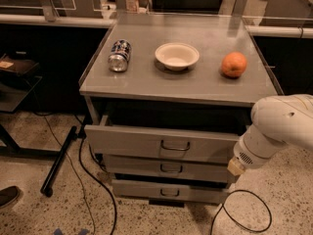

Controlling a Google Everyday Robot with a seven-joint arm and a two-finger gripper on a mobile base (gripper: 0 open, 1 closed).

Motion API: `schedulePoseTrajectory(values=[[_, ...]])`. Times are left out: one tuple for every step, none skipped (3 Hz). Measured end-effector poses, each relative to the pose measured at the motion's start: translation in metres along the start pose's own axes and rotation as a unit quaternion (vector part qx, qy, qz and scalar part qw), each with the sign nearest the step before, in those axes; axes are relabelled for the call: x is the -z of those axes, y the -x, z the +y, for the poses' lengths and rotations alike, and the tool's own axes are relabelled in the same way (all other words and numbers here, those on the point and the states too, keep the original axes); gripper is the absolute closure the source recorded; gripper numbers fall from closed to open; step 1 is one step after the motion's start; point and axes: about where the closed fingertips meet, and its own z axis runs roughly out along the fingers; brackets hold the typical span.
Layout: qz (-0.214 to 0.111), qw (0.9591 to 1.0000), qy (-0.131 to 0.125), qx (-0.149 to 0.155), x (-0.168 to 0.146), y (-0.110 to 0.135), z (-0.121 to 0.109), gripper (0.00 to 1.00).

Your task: Close top drawer

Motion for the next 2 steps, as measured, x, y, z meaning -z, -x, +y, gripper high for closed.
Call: schedulePoseTrajectory(values=[[0.0,1.0,0.0,0.0,0.0001,0.0,0.0001,1.0],[0.0,1.0,0.0,-0.002,0.0005,-0.0003,-0.0003,1.0]])
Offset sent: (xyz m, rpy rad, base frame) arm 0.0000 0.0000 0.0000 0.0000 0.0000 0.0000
